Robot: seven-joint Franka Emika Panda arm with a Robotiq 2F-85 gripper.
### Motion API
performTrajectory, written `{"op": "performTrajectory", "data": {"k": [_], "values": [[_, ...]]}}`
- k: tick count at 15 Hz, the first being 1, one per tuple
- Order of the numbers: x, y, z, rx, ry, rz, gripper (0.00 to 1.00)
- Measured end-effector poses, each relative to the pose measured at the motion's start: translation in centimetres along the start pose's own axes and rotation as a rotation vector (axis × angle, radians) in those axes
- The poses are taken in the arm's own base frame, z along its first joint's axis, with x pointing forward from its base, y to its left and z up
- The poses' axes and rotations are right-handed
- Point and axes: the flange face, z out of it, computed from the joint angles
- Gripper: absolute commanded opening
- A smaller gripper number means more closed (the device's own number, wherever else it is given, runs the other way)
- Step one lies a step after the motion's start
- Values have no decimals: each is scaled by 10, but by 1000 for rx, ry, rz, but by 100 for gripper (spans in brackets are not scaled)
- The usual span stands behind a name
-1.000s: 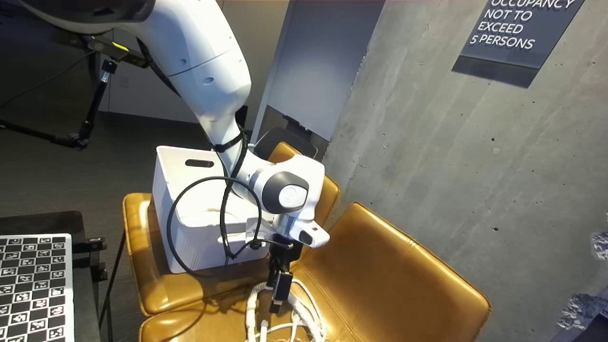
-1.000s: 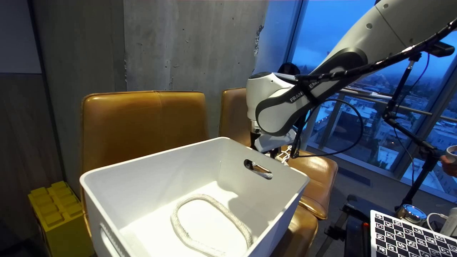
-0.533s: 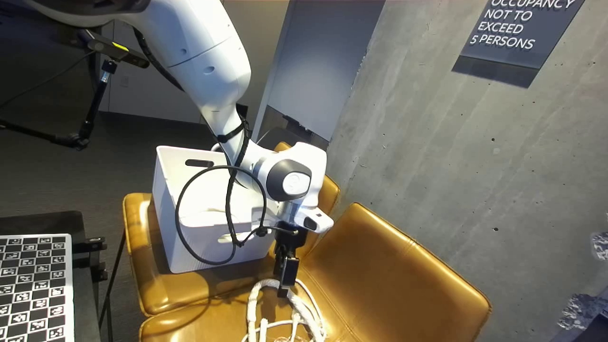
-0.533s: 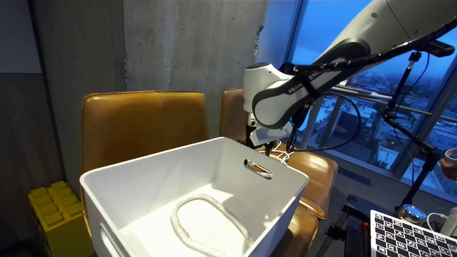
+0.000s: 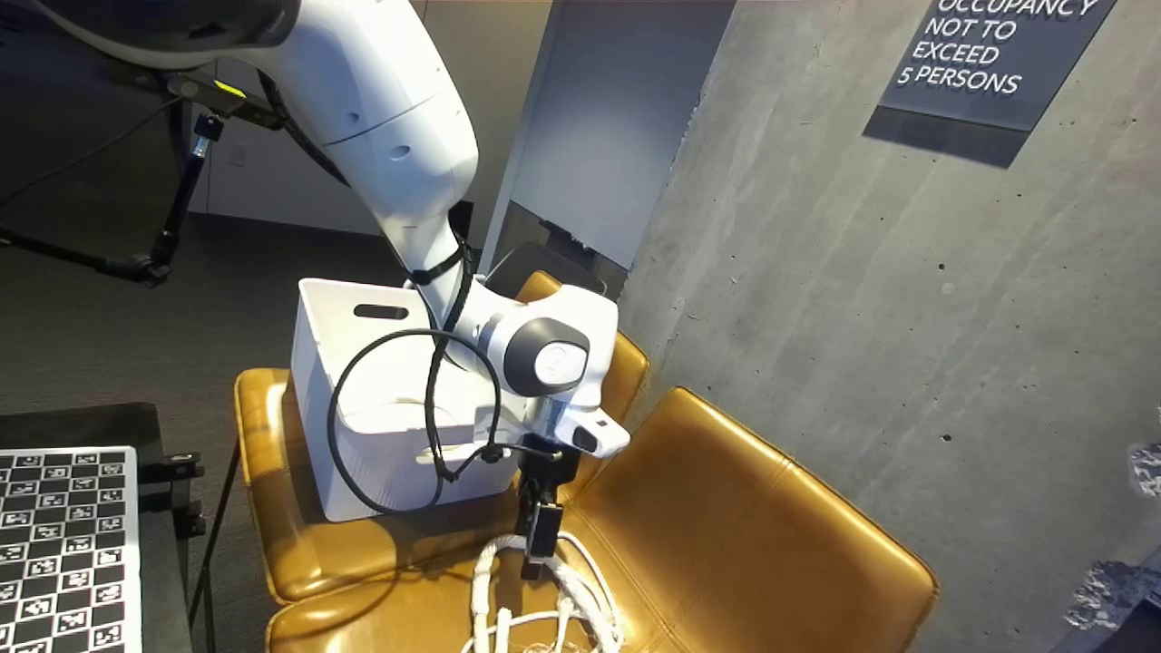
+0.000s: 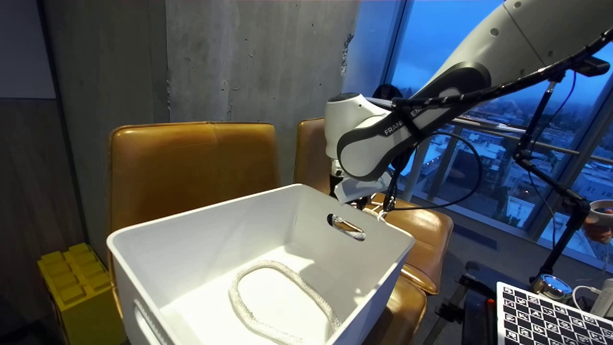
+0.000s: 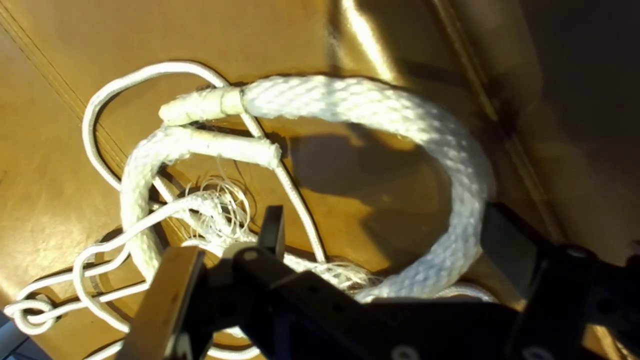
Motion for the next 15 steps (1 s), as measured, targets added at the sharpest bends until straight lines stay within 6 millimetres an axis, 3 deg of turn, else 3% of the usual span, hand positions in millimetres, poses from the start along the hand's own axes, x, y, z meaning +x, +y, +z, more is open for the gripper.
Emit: {"op": "performTrajectory", "data": {"k": [5,10,11,12,15], "values": [[7,-14,-7,18,24,-3,100],[5,-21,0,17,20,-10,99],[5,-21,0,16,19,-10,92],[5,-21,0,16,17,-10,74],[5,-21,0,15,16,-9,52]]}}
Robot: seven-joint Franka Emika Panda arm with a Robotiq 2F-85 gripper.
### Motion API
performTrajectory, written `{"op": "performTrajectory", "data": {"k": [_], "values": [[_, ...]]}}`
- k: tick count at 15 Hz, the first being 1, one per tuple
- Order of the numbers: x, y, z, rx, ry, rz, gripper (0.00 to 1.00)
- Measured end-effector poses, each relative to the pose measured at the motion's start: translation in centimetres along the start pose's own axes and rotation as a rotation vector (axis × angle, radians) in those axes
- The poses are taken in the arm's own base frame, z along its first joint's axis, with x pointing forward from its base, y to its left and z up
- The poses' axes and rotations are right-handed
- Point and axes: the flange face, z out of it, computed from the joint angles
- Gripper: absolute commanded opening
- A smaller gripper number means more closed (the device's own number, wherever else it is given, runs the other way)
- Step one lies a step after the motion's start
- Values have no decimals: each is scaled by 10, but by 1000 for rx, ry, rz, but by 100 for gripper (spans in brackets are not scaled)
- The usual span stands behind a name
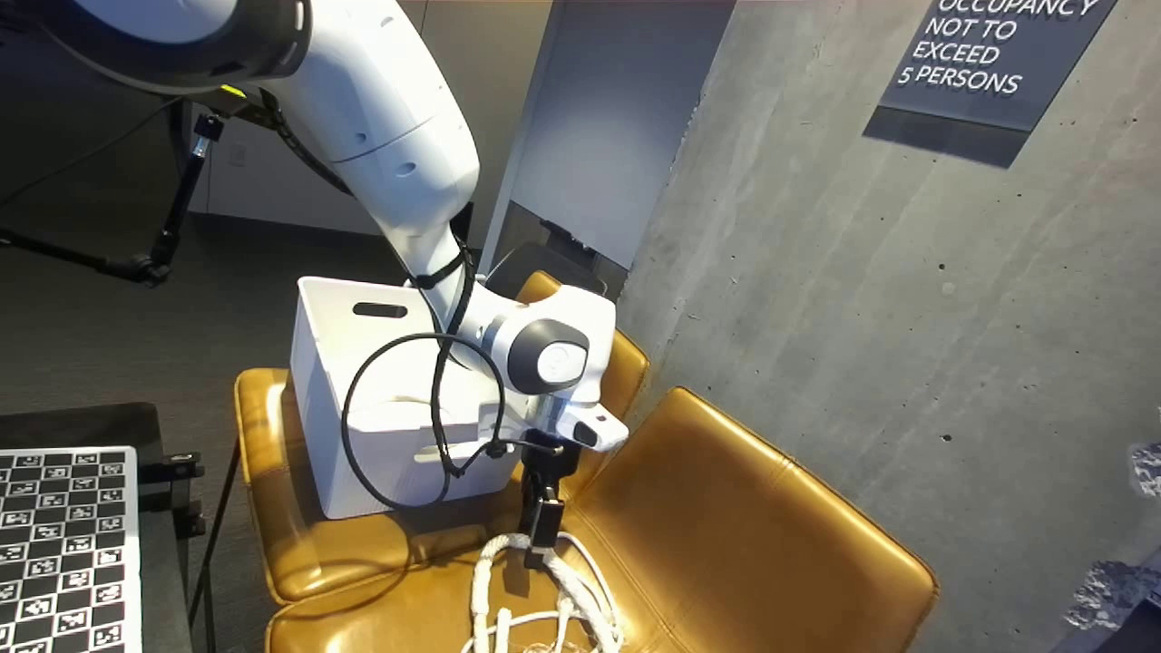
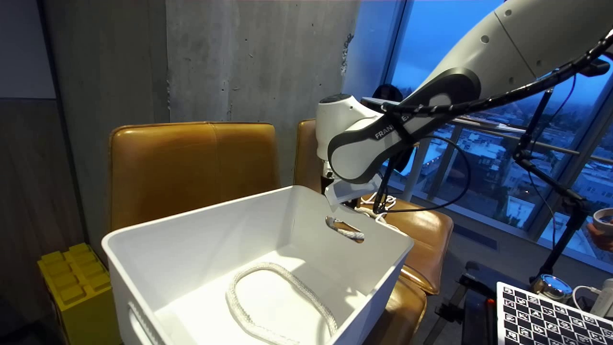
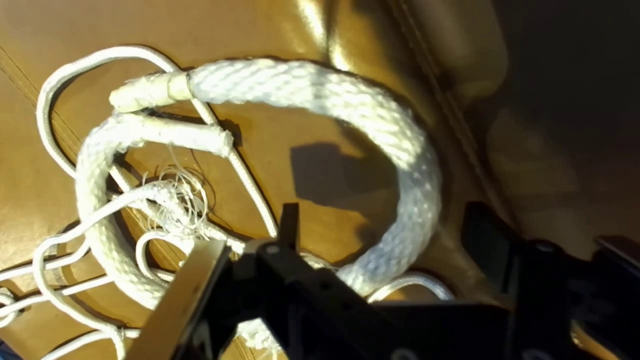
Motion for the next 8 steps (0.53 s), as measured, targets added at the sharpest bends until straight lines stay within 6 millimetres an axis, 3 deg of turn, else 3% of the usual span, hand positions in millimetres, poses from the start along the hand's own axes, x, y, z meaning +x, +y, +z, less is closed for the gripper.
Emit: {"op": "performTrajectory", "data": {"k": [6,8], "values": [[0,1,1,-1,-1,7,8],[1,3,2,-2,-4,16,0]]}}
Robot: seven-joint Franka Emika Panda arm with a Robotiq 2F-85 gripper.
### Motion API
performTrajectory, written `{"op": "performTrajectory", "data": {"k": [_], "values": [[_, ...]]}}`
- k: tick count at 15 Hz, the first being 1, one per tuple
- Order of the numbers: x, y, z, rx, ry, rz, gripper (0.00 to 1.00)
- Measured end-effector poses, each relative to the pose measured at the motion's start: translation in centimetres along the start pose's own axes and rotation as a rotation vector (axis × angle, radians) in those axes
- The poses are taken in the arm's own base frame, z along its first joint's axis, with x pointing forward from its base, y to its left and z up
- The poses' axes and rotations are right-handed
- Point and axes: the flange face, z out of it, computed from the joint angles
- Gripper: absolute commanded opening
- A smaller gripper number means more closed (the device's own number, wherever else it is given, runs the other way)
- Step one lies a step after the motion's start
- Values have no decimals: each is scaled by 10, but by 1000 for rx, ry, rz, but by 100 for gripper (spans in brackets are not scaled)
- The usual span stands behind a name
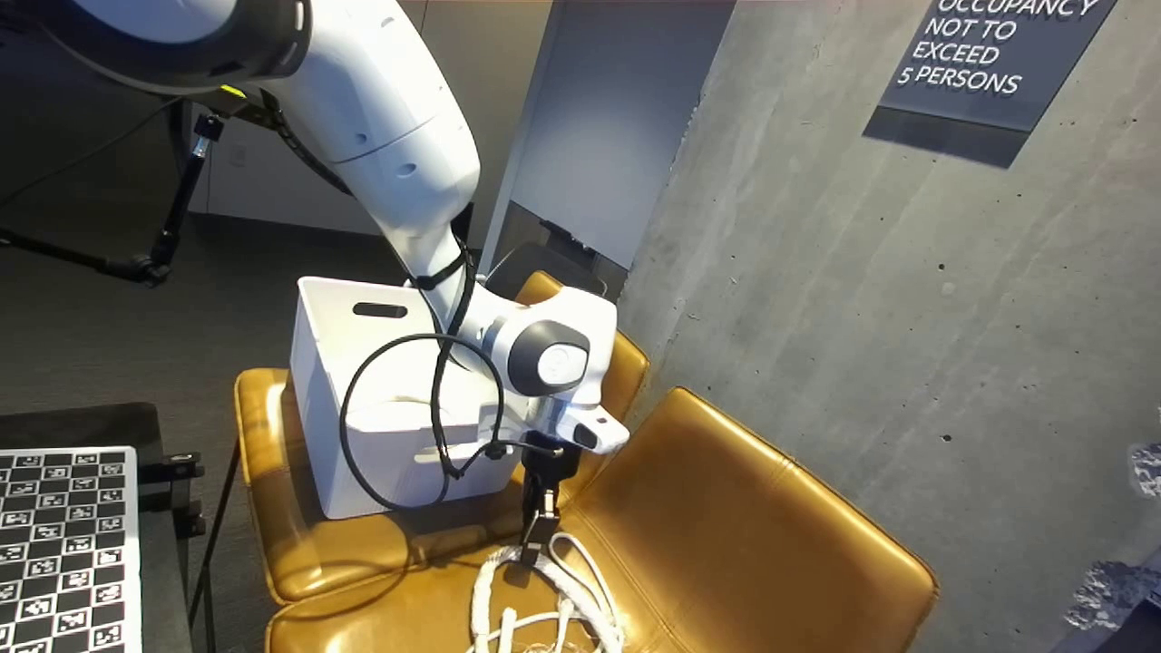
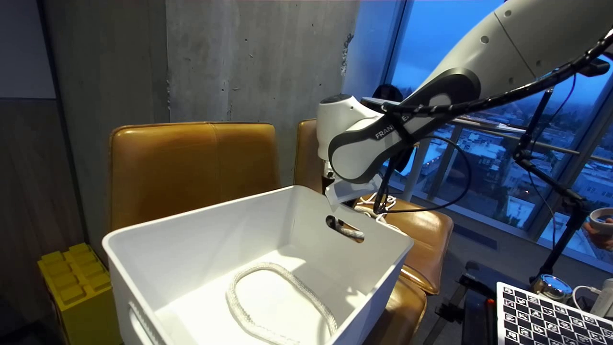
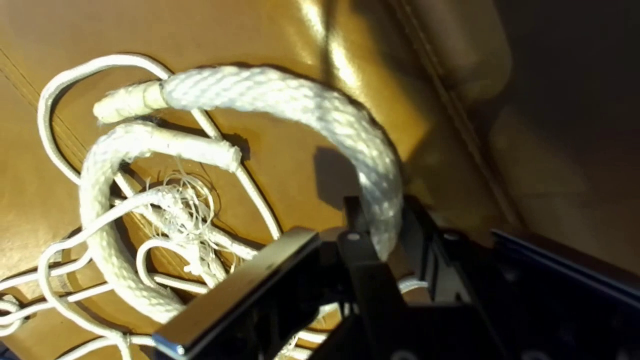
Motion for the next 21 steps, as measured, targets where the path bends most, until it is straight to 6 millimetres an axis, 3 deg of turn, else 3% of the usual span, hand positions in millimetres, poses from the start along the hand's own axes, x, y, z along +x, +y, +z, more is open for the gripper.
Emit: {"op": "performTrajectory", "data": {"k": [8,12,14,17,21], "values": [[3,8,3,6,-21,47,3],[9,16,-11,0,-2,58,3],[15,21,-41,0,10,66,3],[18,27,-113,27,54,67,3],[-6,18,-215,79,162,-1,3]]}}
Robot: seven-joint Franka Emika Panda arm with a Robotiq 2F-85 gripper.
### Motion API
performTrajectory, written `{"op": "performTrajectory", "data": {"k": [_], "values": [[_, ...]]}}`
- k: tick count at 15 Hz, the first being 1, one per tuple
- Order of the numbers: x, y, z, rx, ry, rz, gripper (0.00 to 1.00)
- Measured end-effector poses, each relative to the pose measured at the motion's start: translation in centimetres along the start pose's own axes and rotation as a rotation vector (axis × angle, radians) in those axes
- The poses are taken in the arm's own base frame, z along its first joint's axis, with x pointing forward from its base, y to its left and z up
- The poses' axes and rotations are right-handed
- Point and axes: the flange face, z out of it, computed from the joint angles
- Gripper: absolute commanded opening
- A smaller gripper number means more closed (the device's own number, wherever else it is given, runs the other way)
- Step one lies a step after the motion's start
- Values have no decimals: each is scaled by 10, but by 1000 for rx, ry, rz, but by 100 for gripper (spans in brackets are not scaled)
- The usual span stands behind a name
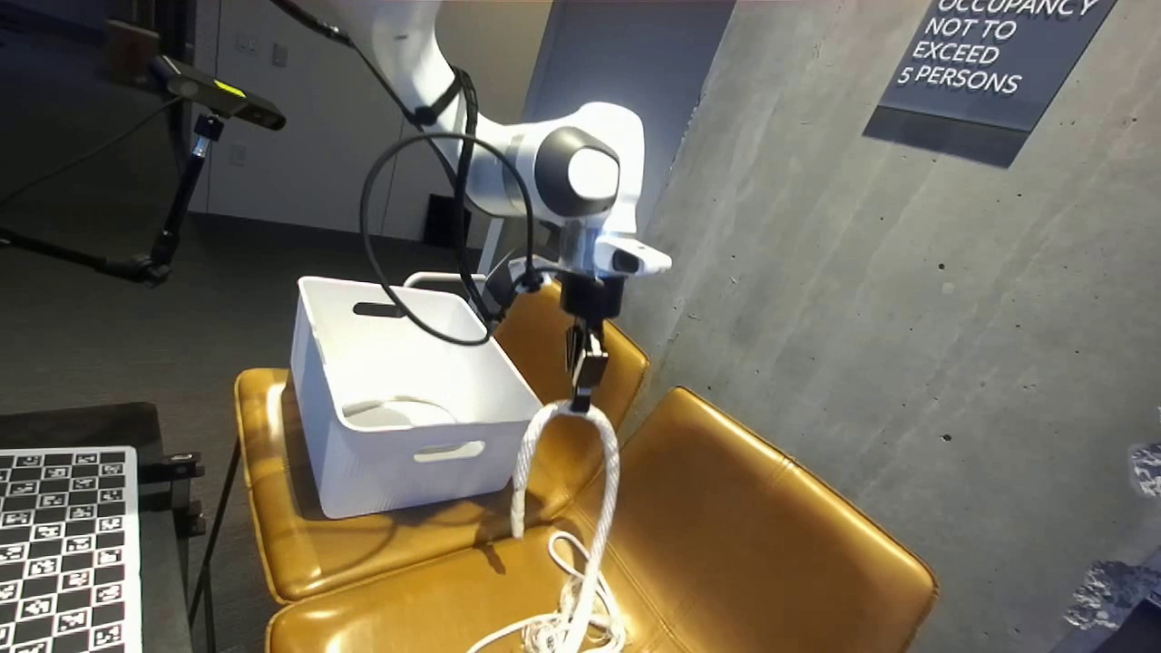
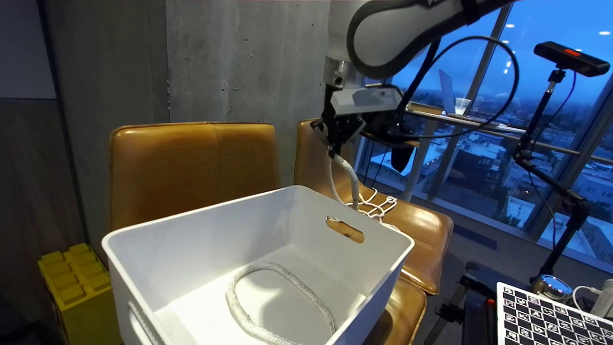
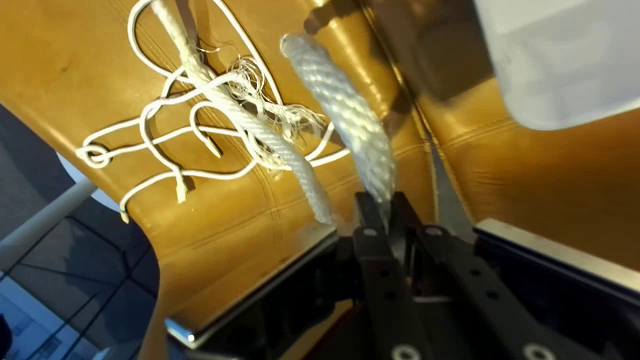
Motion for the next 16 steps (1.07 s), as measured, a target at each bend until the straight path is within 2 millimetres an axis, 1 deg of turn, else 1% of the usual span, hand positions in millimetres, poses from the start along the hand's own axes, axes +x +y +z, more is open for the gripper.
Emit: {"op": "performTrajectory", "data": {"k": [4,8,10,12,14,16], "values": [[-32,-30,-104,79,114,-105,3],[-77,-62,-210,182,236,-198,3],[-107,-76,-263,241,291,-237,3],[-140,-88,-311,293,334,-273,3],[-179,-96,-358,338,360,-303,3],[-221,-99,-401,372,377,-326,3]]}}
